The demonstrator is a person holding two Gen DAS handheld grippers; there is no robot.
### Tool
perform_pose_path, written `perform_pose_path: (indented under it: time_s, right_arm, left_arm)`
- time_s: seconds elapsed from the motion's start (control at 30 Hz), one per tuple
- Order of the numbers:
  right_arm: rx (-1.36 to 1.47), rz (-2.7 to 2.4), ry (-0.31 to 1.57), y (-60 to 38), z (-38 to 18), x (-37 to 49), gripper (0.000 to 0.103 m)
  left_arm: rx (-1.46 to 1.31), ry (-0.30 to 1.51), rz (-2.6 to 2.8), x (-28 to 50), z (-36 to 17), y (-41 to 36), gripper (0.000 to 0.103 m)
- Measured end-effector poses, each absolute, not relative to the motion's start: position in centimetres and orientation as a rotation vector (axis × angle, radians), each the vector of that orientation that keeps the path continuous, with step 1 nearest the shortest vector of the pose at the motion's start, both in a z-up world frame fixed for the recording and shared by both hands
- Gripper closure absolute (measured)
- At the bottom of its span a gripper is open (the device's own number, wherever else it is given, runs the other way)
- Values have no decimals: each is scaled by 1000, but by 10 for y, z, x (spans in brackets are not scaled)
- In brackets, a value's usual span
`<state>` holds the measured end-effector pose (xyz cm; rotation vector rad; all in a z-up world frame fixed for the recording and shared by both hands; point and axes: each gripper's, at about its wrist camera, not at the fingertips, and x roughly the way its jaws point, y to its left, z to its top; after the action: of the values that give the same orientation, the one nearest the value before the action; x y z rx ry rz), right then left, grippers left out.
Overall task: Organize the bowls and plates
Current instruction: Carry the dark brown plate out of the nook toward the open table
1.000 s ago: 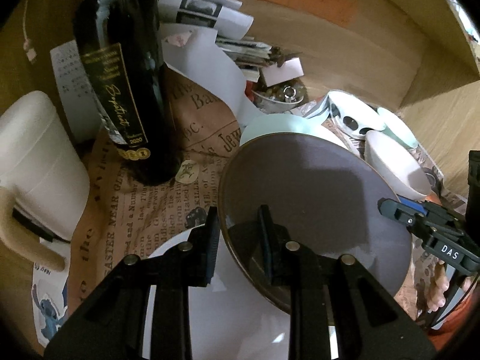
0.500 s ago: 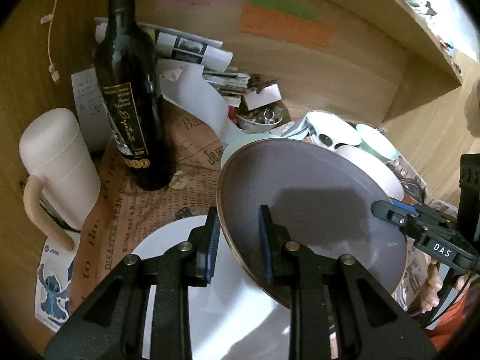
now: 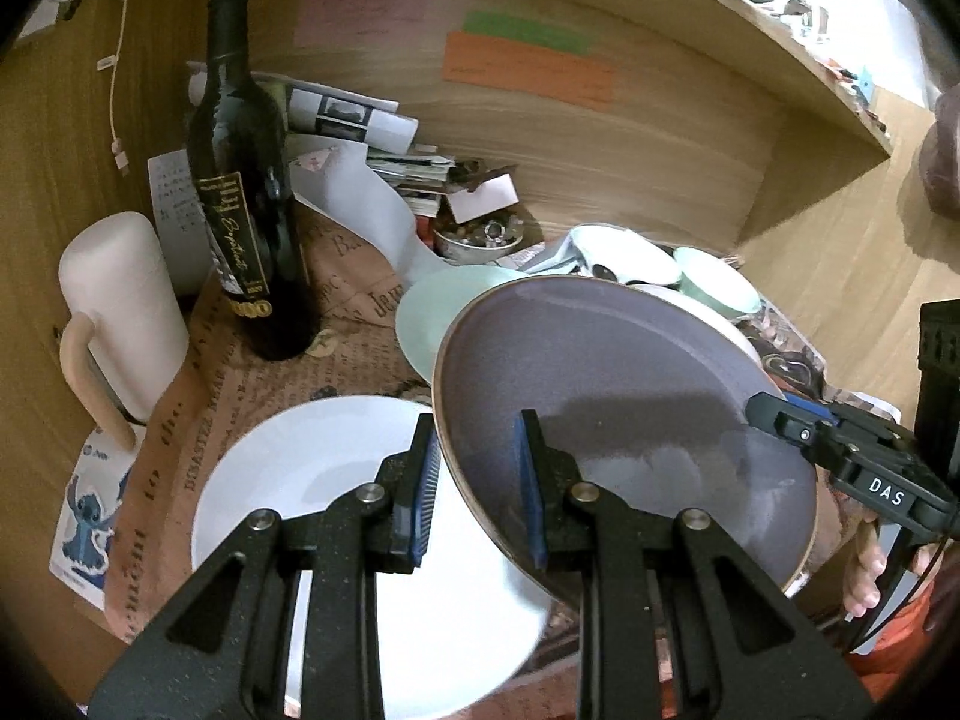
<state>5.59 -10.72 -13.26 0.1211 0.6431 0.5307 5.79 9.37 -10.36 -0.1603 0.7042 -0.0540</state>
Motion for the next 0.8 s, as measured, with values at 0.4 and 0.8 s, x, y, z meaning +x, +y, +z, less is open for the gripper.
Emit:
perform_pose_path:
  time_s: [0.4, 0.8]
  right_arm:
    - [127, 518, 621, -137, -132, 30, 76]
    - [80, 520, 648, -152, -142, 19, 76]
  left_arm:
    - [-169, 705, -78, 38, -107, 64, 79]
    - [-202, 729, -76, 27, -123, 46, 78]
